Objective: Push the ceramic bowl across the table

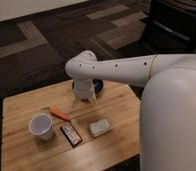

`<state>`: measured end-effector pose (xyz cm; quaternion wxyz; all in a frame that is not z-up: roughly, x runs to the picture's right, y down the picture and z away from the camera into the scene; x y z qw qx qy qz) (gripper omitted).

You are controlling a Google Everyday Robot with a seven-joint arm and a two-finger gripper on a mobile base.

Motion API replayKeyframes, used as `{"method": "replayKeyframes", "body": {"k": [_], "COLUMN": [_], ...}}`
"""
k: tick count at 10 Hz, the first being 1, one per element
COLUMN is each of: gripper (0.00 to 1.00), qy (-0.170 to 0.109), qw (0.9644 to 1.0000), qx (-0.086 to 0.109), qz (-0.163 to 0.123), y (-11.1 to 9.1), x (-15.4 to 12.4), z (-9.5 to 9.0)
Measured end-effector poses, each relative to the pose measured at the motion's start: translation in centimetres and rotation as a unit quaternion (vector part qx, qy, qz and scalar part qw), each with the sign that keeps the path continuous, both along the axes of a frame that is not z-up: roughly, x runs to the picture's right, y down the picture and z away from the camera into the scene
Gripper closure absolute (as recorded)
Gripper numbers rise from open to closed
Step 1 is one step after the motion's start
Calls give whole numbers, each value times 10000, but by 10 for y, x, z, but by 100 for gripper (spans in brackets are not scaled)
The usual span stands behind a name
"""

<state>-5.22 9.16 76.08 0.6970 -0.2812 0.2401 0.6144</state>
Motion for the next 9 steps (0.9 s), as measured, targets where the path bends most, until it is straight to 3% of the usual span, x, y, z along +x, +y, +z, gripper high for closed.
{"method": "replayKeyframes", "body": {"k": [1,7,9], "gripper": [35,35,35], "qy": [32,60,237], "qw": [10000,10000,9996], "qx": [-28,-27,137], "qz": [-16,13,91], "y": [0,1,-4], "x": [7,8,21], "z": [10,12,31]}}
